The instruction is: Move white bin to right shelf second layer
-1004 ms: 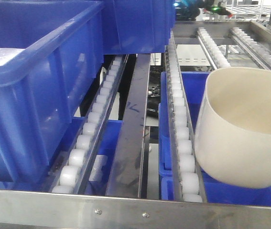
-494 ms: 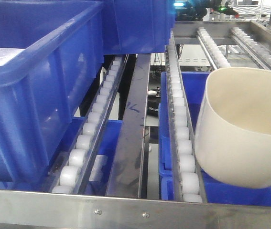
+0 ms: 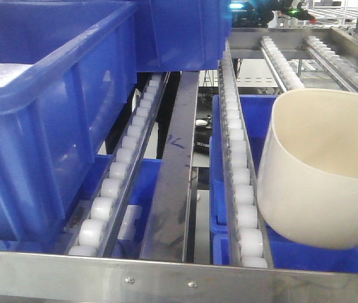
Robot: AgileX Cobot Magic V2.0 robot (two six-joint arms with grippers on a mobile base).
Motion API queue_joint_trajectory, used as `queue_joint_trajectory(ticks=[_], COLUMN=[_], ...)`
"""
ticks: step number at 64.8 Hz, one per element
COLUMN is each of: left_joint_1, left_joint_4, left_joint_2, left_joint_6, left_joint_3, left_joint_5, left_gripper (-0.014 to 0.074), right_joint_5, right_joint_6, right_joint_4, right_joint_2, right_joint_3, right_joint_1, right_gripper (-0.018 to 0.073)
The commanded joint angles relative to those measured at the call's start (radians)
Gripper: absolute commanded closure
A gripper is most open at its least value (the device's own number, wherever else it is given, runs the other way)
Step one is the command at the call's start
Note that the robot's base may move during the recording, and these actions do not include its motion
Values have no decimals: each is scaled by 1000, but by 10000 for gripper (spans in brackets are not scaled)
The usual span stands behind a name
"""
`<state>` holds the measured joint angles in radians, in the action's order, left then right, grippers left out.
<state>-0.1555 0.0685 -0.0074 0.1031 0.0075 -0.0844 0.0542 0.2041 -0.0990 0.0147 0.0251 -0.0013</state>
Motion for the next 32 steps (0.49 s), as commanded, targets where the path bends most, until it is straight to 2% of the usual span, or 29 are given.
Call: queue_joint_trajectory(ticks=[1, 32], left_joint_1=[-4, -4], left_joint_4=[5, 5], left_joint_2=[-14, -14], left_joint_6=[-4, -4], left_joint_3=[37, 37], left_joint_5=[84, 84], left_gripper=[512, 512], right_joint_5=[-122, -77], right_joint_6=[-3, -3], right_joint_4=[-12, -12], right_joint_2=[9, -46], right_joint_3=[-11, -11], right_joint_1=[-6, -6], right_gripper=[510, 510])
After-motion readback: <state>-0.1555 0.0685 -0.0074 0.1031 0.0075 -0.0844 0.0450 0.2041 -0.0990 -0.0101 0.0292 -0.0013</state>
